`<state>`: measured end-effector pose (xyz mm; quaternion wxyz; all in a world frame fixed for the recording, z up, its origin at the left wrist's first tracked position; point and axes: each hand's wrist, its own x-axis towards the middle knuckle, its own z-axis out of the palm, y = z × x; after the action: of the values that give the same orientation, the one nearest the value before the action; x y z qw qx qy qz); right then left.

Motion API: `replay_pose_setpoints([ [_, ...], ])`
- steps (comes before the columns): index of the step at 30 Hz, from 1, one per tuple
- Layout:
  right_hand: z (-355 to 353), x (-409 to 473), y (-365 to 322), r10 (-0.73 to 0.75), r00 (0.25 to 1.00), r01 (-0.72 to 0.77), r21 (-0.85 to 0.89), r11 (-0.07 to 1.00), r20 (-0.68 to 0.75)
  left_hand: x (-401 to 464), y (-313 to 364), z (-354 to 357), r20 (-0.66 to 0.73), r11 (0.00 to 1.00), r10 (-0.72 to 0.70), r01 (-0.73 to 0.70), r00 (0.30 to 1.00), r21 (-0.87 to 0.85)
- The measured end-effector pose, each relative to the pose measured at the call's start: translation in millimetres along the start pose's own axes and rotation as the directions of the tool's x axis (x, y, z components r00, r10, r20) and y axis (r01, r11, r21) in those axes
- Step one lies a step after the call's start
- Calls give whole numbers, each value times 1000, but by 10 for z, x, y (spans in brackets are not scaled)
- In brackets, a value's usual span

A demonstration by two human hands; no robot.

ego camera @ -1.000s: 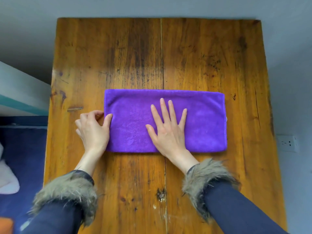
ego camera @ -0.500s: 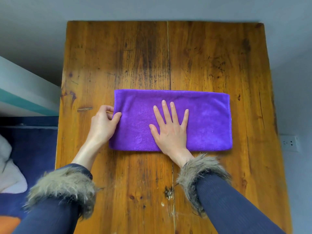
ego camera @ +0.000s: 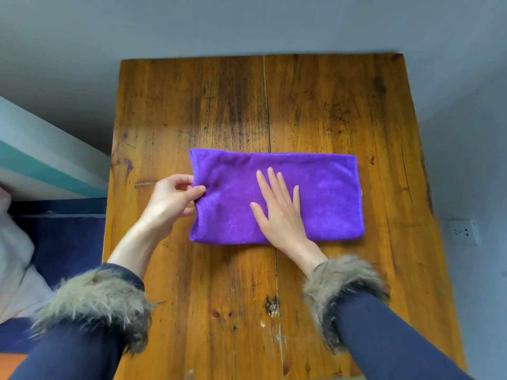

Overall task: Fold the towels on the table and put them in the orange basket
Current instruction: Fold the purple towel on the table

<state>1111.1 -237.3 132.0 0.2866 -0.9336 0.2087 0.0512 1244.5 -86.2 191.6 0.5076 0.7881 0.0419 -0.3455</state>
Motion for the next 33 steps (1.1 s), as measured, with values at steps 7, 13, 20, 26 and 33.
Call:
replay_pose_setpoints([
  [7, -544, -434, 533, 209, 947, -84, 438, 895, -245, -309, 575, 672, 68, 995, 49, -43, 996, -87],
  [13, -829, -516, 1032, 488, 873, -360, 670, 649, -4, -365, 859, 1544, 88, 998, 62, -58, 994, -39],
  [20, -869, -639, 1275, 428, 904, -360, 556, 750, 7, -268, 583, 2279, 112, 970, 9, -35, 994, 239],
  [26, -846, -655, 1349, 396, 918, -332, 526, 783, -9, -251, 447, 2474, 52, 961, 95, -106, 994, 254],
  [33, -845, -629, 1394, 481, 874, -394, 672, 628, 63, -231, 400, 2690, 114, 946, 77, -109, 990, 306],
])
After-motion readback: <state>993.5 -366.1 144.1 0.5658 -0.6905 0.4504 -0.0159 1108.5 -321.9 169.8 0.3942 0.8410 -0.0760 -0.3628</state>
